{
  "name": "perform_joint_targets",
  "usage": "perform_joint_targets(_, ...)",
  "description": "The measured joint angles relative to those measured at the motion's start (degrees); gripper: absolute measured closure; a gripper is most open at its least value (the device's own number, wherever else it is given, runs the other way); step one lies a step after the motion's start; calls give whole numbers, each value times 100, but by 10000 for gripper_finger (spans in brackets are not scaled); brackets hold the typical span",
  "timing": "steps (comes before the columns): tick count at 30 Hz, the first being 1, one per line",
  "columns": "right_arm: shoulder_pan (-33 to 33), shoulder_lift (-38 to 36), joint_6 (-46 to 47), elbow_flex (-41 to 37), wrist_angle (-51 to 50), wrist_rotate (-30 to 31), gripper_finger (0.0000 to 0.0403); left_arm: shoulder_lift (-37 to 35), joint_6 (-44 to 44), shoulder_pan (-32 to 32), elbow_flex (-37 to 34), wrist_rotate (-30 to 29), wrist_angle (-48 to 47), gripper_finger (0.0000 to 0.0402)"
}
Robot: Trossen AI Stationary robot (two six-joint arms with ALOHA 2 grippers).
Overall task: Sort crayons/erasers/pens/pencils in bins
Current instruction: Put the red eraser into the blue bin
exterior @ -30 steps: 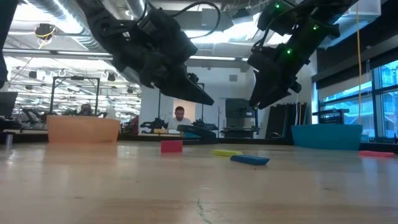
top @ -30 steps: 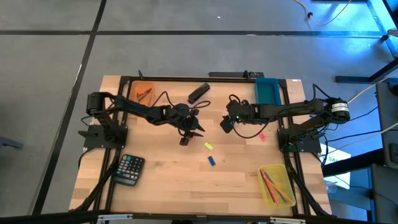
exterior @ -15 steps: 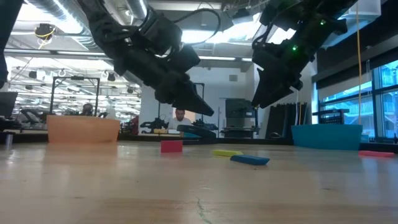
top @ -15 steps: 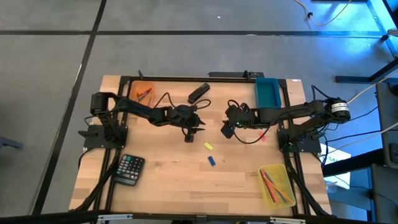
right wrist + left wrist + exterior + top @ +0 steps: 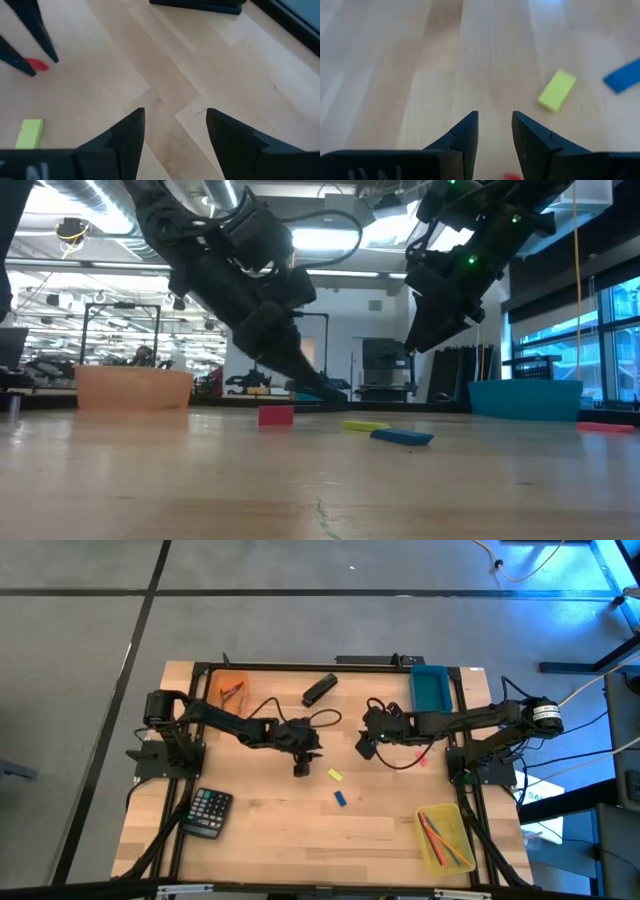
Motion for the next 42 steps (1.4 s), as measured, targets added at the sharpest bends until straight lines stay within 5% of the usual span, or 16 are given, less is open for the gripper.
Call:
perform_joint_targets(10,0,0,-1342,2,640,30,189,-39,-668,-422,2,-430,-542,291)
perform_joint_targets(22,-1,-4,-1639,4,1490,37,189,-614,-2319,-676,2,-1563,-1278,291)
perform_joint_targets(29,-213,-4,-2647,4,2320,383,189,-599,-3346,-880,0,-1664,-1460,291)
perform_joint_targets(38,-234,-4,-2248,4,2254,-20,189,-444,-4083,-1342,-24,-2823,-1643,291)
perform_joint_targets(42,-127,-4,-2042,4,2039,-21,189,-381,-4319,-1557,-15,-2885,-1628,291)
